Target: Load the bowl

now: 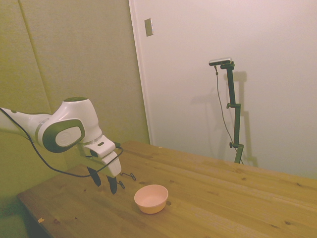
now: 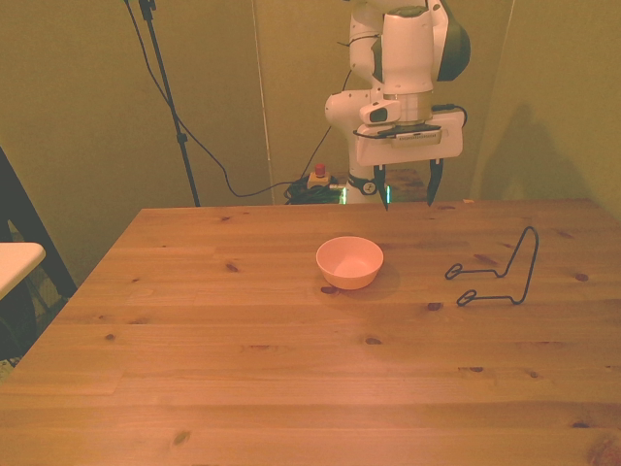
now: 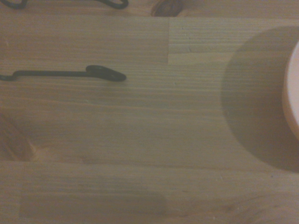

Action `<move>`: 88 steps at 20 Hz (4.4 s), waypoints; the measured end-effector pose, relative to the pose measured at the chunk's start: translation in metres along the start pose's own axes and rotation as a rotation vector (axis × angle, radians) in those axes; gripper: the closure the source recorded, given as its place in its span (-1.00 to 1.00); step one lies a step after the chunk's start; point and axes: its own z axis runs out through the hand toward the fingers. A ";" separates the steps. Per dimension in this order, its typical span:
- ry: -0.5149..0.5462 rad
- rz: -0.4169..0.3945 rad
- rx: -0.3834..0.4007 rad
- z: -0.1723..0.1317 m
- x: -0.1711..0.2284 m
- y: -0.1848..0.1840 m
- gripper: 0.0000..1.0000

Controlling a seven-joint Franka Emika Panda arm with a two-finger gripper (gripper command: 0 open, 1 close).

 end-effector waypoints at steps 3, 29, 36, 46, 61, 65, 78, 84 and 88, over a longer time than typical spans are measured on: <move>0.004 0.000 -0.002 0.000 0.001 0.000 -1.00; 0.128 0.195 -0.080 0.084 0.096 -0.033 1.00; 0.128 0.218 -0.080 0.083 0.104 -0.023 1.00; 0.108 0.211 -0.065 0.083 0.108 -0.022 1.00; 0.016 0.156 0.045 0.060 0.115 -0.027 1.00; -0.025 0.145 0.134 0.010 0.103 -0.037 1.00; -0.227 0.086 0.452 -0.026 0.086 -0.089 1.00; -0.385 0.072 0.570 -0.002 0.075 -0.113 1.00; -0.409 0.082 0.600 0.003 0.076 -0.104 1.00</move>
